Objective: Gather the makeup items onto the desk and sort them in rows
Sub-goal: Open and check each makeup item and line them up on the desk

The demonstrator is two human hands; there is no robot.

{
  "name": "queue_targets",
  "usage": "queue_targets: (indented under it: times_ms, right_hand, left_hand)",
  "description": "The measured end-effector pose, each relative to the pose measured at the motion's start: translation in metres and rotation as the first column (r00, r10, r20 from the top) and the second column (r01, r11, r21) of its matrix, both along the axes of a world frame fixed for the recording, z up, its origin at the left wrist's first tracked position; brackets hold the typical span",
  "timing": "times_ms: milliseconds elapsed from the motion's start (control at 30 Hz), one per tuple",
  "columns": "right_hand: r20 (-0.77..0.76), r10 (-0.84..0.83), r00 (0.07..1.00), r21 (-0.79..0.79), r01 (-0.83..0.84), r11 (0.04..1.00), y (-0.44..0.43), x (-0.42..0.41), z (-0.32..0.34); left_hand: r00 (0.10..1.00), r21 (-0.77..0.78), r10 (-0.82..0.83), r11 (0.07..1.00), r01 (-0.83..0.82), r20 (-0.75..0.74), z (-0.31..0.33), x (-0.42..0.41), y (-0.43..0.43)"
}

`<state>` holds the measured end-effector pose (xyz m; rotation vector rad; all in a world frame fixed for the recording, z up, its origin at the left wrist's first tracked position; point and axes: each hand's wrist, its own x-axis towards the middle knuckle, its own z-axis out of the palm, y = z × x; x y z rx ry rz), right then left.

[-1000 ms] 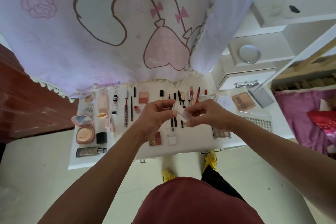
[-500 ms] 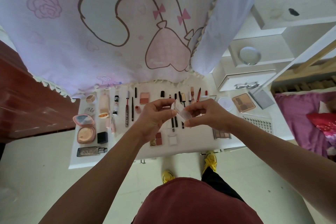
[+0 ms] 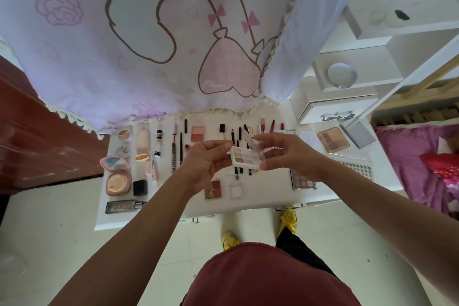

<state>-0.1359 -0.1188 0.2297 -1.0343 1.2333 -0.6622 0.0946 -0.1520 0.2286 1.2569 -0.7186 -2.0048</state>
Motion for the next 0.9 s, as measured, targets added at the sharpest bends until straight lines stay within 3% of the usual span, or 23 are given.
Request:
queue_targets:
  times_ms: [233, 400, 633, 767, 900]
  right_hand:
    - [0.298, -0.119, 0.947, 0.159, 0.073, 0.984, 0.004, -0.007, -0.010]
    - [0.334, -0.257, 0.907, 0.248, 0.178, 0.952, 0.007, -0.014, -0.018]
    - [0.161, -0.405, 0.900, 0.357, 0.330, 0.874, 0.000, -0.033, -0.036]
    - [-0.066, -0.301, 0.951, 0.267, 0.308, 0.913, -0.002, -0.040, -0.055]
    - [-0.269, -0.202, 0.942, 0.152, 0.249, 0.957, -0.007, -0.041, -0.078]
  left_hand:
    - [0.989, 0.049, 0.085, 0.995, -0.092, 0.122, -0.010, -0.007, 0.004]
    - [0.971, 0.012, 0.074, 0.997, -0.079, 0.226, -0.018, -0.012, 0.006]
    - [0.894, -0.035, 0.006, 0.999, 0.011, 0.447, -0.035, -0.022, 0.016]
    - [0.853, -0.023, -0.020, 0.999, 0.038, 0.522, -0.055, -0.036, 0.024]
    - [0.825, 0.041, -0.062, 0.998, 0.047, 0.561, -0.080, -0.052, 0.041]
